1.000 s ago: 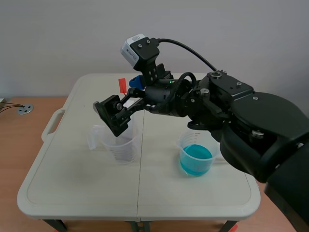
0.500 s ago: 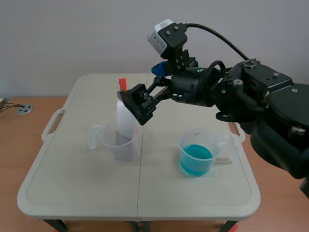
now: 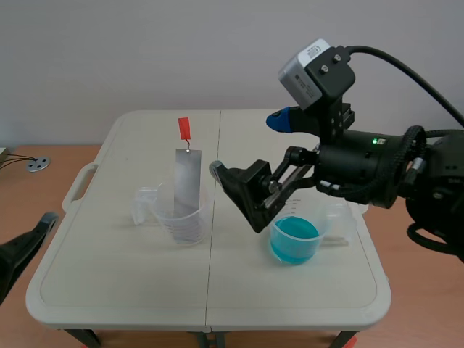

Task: Hold the metal plate by the orange handle, dip it into the blue solution, take it out and point at it, then put the plate back in the beaker on the left.
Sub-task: 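Return to the home posture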

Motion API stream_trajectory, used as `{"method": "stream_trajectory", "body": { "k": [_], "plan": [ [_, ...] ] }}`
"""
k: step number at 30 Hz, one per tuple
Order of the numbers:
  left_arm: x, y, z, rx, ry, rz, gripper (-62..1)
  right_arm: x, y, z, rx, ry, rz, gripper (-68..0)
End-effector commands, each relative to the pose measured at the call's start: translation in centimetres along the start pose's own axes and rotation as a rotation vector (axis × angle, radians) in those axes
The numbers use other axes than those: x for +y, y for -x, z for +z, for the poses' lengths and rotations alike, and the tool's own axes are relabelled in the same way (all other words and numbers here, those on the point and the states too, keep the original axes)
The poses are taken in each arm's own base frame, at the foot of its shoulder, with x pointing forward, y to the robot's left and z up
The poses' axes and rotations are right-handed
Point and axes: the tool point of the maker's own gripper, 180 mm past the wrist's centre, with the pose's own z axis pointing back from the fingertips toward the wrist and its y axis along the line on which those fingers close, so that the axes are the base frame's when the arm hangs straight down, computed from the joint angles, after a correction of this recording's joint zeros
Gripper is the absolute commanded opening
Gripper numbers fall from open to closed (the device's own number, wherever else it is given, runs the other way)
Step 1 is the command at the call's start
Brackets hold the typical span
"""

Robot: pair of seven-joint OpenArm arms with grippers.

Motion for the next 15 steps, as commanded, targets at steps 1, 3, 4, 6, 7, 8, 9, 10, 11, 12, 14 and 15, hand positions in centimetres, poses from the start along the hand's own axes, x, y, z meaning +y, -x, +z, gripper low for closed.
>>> {"method": "stream_trajectory", "body": {
  "k": [1, 3, 4, 6, 7, 8, 9, 10, 11, 12, 14, 15],
  "plan": [
    [0.0, -1.5, -0.2, -0.057, -0.008, 0.013, 1.4, -0.6, -0.8, 0.8, -0.024, 0.02, 0.024, -1.0],
    [0.5, -2.6, -0.4, -0.093, -0.032, 0.021, 1.4, -0.5, -0.6, 1.8, -0.015, 0.028, 0.042, -1.0],
    [0.7, -3.1, -0.6, -0.109, -0.044, 0.026, 1.4, -0.4, -0.5, 2.3, -0.013, 0.032, 0.045, -1.0],
    [1.3, -3.9, -0.7, -0.142, -0.071, 0.038, 1.4, -0.3, -0.1, 3.3, 0.0, 0.044, 0.042, -1.0],
    [1.4, -4.3, -0.8, -0.16, -0.078, 0.044, 1.4, -0.3, 0.1, 3.8, 0.008, 0.049, 0.041, -1.0],
    [1.4, -4.6, -0.9, -0.177, -0.079, 0.047, 1.4, -0.2, 0.4, 4.3, 0.015, 0.053, 0.038, -1.0],
    [1.4, -4.9, -0.9, -0.19, -0.075, 0.05, 1.4, -0.2, 0.7, 4.7, 0.022, 0.062, 0.035, -1.0],
    [1.2, -5.2, -1.0, -0.201, -0.065, 0.053, 1.4, -0.2, 1.0, 5.1, 0.028, 0.073, 0.028, -1.0],
    [0.9, -5.5, -1.1, -0.212, -0.052, 0.056, 1.4, -0.2, 1.2, 5.5, 0.03, 0.084, 0.023, -1.0],
    [0.5, -5.7, -1.2, -0.224, -0.037, 0.061, 1.4, -0.2, 1.3, 5.9, 0.028, 0.093, 0.017, -1.0],
    [-0.3, -6.2, -1.4, -0.246, -0.017, 0.074, 1.4, 0.0, 1.8, 6.7, 0.036, 0.102, 0.016, -1.0],
    [-0.6, -6.4, -1.5, -0.255, -0.006, 0.078, 1.4, 0.1, 1.9, 7.0, 0.038, 0.106, 0.014, -1.0]
  ]
}}
